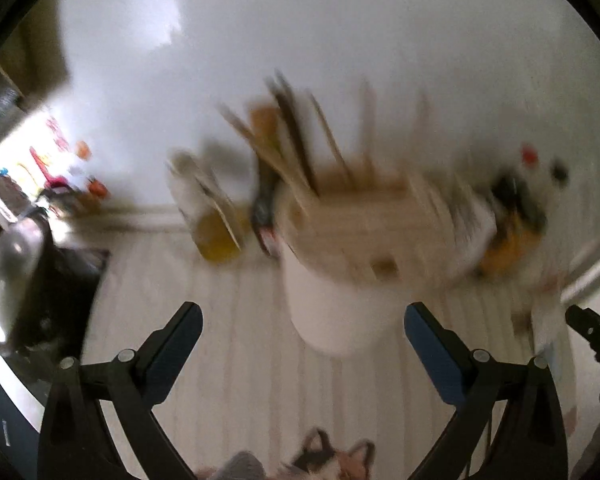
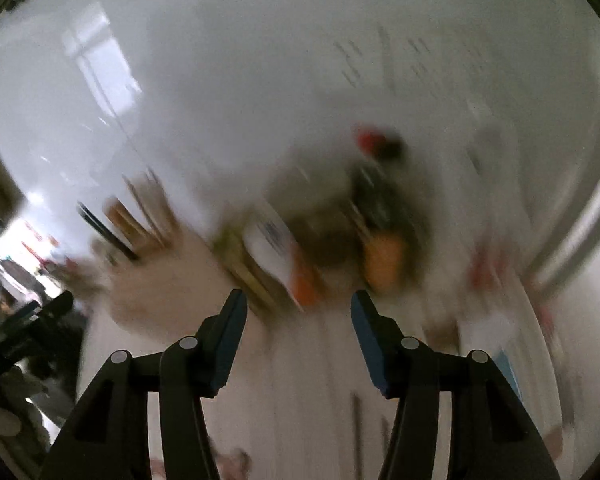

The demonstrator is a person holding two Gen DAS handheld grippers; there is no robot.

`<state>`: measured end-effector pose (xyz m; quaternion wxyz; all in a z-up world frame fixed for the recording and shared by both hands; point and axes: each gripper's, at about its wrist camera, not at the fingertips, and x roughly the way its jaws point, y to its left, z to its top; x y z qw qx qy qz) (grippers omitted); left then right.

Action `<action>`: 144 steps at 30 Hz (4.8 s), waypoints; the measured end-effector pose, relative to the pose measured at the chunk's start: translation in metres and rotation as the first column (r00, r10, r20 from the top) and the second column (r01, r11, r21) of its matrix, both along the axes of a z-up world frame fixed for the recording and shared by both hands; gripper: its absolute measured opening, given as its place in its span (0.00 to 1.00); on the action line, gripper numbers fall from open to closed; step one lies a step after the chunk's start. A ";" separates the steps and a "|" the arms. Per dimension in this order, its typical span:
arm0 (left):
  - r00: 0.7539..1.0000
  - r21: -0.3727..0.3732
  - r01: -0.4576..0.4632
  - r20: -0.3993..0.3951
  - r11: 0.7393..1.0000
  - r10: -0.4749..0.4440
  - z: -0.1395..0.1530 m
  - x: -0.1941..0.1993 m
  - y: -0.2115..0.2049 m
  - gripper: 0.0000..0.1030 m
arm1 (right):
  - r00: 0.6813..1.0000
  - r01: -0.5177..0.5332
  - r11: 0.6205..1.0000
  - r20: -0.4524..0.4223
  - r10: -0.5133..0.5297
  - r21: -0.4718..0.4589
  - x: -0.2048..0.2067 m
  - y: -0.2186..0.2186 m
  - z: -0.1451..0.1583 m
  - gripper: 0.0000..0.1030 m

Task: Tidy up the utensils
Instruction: 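Open the right tool to drop its light chopstick into the holder, then lower both open tools to the dark chopsticks and close the right tool on one, then grasp another dark chopstick with the left tool while the right tool holds its chopstick, then lift both dark chopsticks off the mat toward the cream holder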

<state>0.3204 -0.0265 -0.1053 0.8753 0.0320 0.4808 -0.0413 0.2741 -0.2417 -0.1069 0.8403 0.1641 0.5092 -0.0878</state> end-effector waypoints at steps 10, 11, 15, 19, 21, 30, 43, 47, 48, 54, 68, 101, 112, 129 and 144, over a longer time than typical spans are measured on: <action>0.964 0.130 0.112 -0.254 0.985 -0.076 -0.126 -0.037 -0.076 1.00 | 0.925 0.019 0.999 -0.379 0.000 0.047 -0.094 -0.031 -0.154 0.48; 0.961 0.139 0.120 -0.266 0.983 -0.080 -0.133 -0.040 -0.081 1.00 | 0.915 0.014 0.998 -0.402 0.010 0.057 -0.101 -0.031 -0.167 0.45; 0.950 0.159 0.145 -0.298 0.977 -0.092 -0.151 -0.051 -0.098 1.00 | 0.905 0.004 0.997 -0.424 0.028 0.075 -0.118 -0.027 -0.183 0.44; 0.944 0.166 0.164 -0.314 0.972 -0.105 -0.159 -0.056 -0.113 1.00 | 0.902 -0.047 0.998 -0.428 0.059 0.039 -0.126 -0.017 -0.187 0.37; 0.942 0.172 0.174 -0.317 0.970 -0.113 -0.162 -0.059 -0.122 1.00 | 0.895 -0.097 0.995 -0.440 0.077 -0.023 -0.129 -0.010 -0.188 0.26; 0.918 0.145 0.247 -0.350 0.958 -0.184 -0.171 -0.080 -0.168 1.00 | 0.891 -0.072 0.994 -0.452 0.030 -0.076 -0.146 -0.034 -0.187 0.06; 0.841 0.002 0.372 -0.423 0.928 -0.336 -0.191 -0.113 -0.257 0.71 | 0.875 0.122 0.988 -0.461 -0.150 -0.089 -0.193 -0.102 -0.186 0.06; 0.844 0.008 0.394 -0.398 0.919 -0.359 -0.193 -0.124 -0.273 0.60 | 0.869 0.156 0.984 -0.461 -0.179 -0.088 -0.189 -0.117 -0.180 0.06; 0.844 0.005 0.397 -0.394 0.918 -0.363 -0.193 -0.123 -0.274 0.54 | 0.869 0.158 0.983 -0.461 -0.181 -0.089 -0.191 -0.118 -0.180 0.06; 0.843 -0.001 0.419 -0.370 0.908 -0.390 -0.190 -0.132 -0.279 0.07 | 0.867 0.154 0.983 -0.464 -0.183 -0.100 -0.187 -0.124 -0.184 0.06; 0.897 0.042 0.233 -0.395 0.972 -0.198 -0.203 -0.104 -0.129 0.05 | 0.879 0.054 0.998 -0.475 -0.037 0.021 -0.146 -0.046 -0.184 0.06; 0.882 -0.140 -0.029 -0.469 0.990 -0.041 -0.206 -0.051 0.037 0.25 | 0.822 -0.188 0.968 -0.514 0.246 0.164 -0.037 0.073 -0.192 0.06; 0.919 -0.009 0.041 -0.391 0.999 -0.041 -0.198 -0.030 0.019 0.04 | 0.823 -0.269 0.961 -0.505 0.260 0.056 -0.027 0.096 -0.182 0.05; 0.967 -0.095 0.071 -0.237 0.993 -0.092 -0.094 -0.065 0.028 0.04 | 0.935 -0.204 0.972 -0.271 0.228 0.115 -0.075 0.056 -0.103 0.05; 0.990 -0.094 0.094 -0.094 0.991 -0.103 -0.046 -0.079 0.025 0.04 | 0.972 -0.223 0.973 -0.065 0.227 0.063 -0.038 0.090 -0.072 0.04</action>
